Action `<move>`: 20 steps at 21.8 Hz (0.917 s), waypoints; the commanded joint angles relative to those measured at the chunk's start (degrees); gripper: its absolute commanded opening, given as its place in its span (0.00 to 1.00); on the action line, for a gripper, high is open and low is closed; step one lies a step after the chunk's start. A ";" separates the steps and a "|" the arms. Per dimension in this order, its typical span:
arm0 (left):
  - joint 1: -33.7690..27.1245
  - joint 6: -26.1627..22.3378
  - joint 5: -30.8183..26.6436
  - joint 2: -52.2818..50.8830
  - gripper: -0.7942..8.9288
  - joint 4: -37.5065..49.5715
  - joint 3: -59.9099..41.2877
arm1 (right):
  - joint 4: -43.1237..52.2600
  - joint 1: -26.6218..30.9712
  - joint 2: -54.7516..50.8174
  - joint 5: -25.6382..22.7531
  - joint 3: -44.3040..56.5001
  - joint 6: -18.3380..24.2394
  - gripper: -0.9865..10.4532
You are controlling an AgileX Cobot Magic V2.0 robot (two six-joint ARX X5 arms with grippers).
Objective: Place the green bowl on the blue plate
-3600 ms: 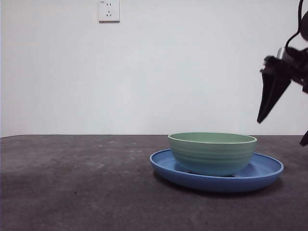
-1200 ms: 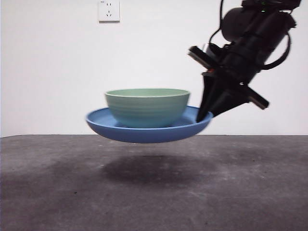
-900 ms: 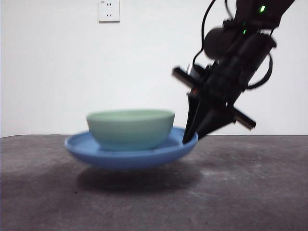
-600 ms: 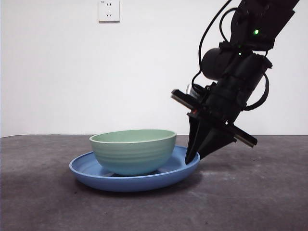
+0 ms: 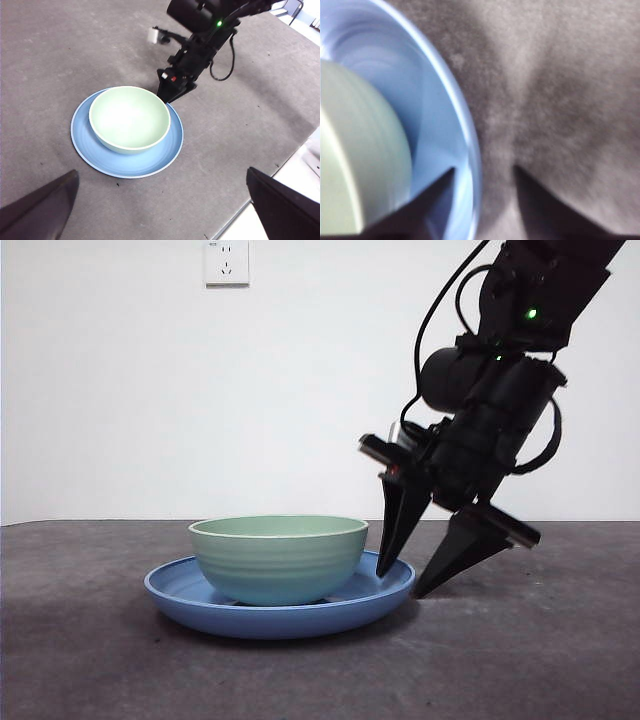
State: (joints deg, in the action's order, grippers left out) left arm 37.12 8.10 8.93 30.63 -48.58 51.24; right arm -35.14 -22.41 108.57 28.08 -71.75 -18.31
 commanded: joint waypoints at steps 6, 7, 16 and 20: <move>0.24 -0.07 0.09 0.13 0.63 0.59 0.44 | -14.43 0.20 -16.61 -7.26 -1.38 9.86 0.50; 0.24 -0.07 0.09 0.13 0.63 0.59 0.44 | -15.65 0.17 -20.00 -7.32 -1.38 10.19 0.52; 0.24 0.17 0.11 0.13 0.63 0.55 0.44 | -21.20 -2.71 -48.83 -7.37 1.42 10.25 0.54; 0.24 0.15 0.11 0.13 0.63 0.15 0.44 | -20.59 -6.01 -64.52 -7.37 10.36 10.08 0.54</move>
State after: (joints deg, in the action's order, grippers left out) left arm 37.12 8.12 8.93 30.63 -48.69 51.24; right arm -56.14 -28.14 43.92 20.80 -60.77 -8.78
